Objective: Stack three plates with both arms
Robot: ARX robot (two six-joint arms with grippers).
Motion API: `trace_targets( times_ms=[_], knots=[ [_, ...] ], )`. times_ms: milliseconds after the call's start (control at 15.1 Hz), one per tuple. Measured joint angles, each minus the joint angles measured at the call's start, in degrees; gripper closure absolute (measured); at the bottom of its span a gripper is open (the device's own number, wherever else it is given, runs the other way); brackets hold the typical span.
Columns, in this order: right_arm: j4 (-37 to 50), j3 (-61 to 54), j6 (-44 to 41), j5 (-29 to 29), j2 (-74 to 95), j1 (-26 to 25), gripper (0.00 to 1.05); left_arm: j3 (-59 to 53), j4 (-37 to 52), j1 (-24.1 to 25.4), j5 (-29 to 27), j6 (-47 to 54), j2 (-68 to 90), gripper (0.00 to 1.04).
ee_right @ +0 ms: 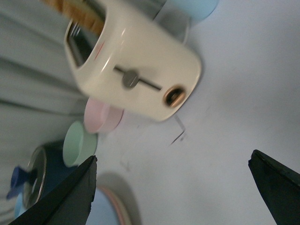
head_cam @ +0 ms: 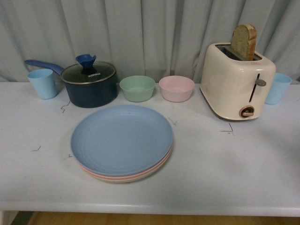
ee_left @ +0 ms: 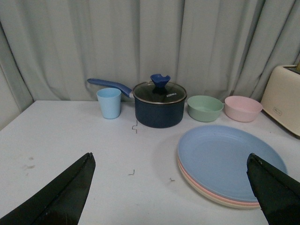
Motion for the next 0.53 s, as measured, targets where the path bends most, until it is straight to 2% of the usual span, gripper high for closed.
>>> trace_targets(
  times_ms=[66,133,199,265,398,464,530],
  knots=[
    [12.9,-2.5,-4.7,1.9,1.5,-1.2,0.13,0.0,0.0,0.0,-0.1,0.0,0.0,0.07],
    [24.7,-6.8,-14.4,2.1,1.8,-1.1,0.24,0.0,0.0,0.0,0.0,0.0,0.0,0.07],
    [34.3,-14.2,-28.3,1.5,-0.1,0.4,0.38,0.0,0.0,0.0,0.0,0.0,0.0,0.07],
    [38.0,-18.4,-36.9,1.4,-3.7,0.6,0.49,0.0,0.0,0.0,0.0,0.0,0.0,0.07],
    [38.1,-22.4,-44.0,1.5,-11.3,0.5,0.64,0.0,0.0,0.0,0.0,0.0,0.0,0.07],
    [35.2,-27.0,-46.9,1.5,-17.9,0.5,0.77,0.0,0.0,0.0,0.0,0.0,0.0,0.07],
    [28.8,-33.0,-48.7,1.7,-25.8,0.5,0.91,0.0,0.0,0.0,0.0,0.0,0.0,0.07]
  ],
)
